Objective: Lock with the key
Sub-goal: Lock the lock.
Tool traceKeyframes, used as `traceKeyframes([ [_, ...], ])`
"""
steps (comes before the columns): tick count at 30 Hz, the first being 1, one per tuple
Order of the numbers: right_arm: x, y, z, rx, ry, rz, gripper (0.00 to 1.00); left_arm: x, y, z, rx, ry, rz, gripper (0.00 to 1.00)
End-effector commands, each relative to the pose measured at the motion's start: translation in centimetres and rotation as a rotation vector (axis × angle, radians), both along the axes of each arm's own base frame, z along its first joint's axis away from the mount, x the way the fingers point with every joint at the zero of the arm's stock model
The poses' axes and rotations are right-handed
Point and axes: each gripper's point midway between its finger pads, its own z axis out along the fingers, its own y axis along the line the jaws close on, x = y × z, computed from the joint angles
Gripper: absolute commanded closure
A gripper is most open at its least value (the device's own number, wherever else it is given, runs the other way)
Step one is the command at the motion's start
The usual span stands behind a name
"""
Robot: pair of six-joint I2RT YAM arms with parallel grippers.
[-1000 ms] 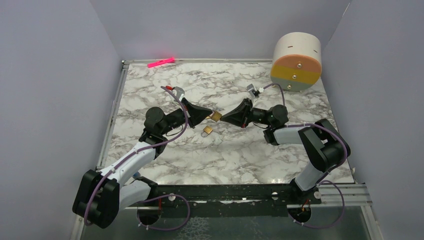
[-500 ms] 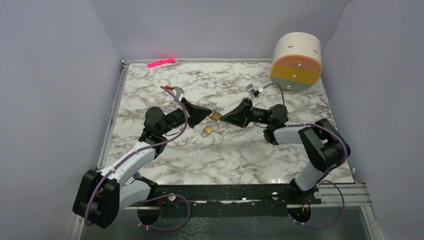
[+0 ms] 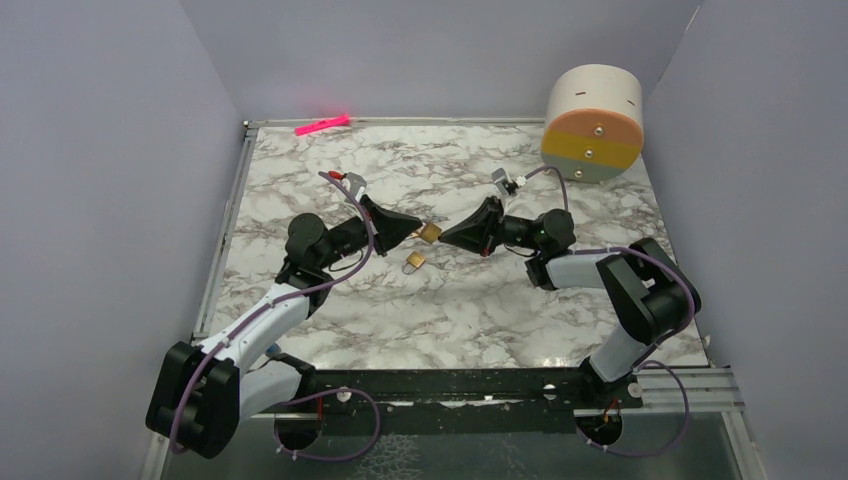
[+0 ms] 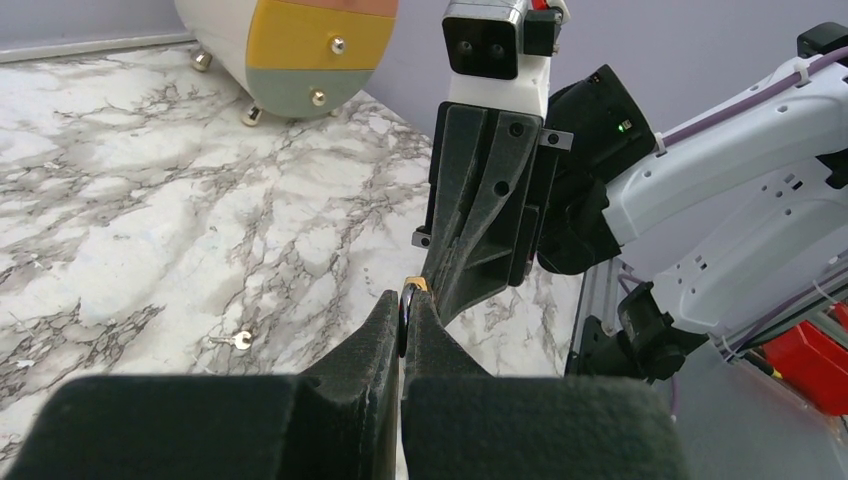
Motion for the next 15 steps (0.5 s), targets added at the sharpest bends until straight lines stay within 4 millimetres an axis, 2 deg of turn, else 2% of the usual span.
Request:
traceKeyframes([
  [1, -0.6, 0.1, 0.9, 0.003, -0.065, 0.027, 0.99, 0.4, 1.0, 2.7, -0.033, -0.086, 0.036, 1.00],
  [15, -1.3, -0.2, -0.9, -0.011, -0.017, 0.028, 0.99, 1.0, 2.3, 3.7, -0.047, -0.111, 0.084, 1.00],
])
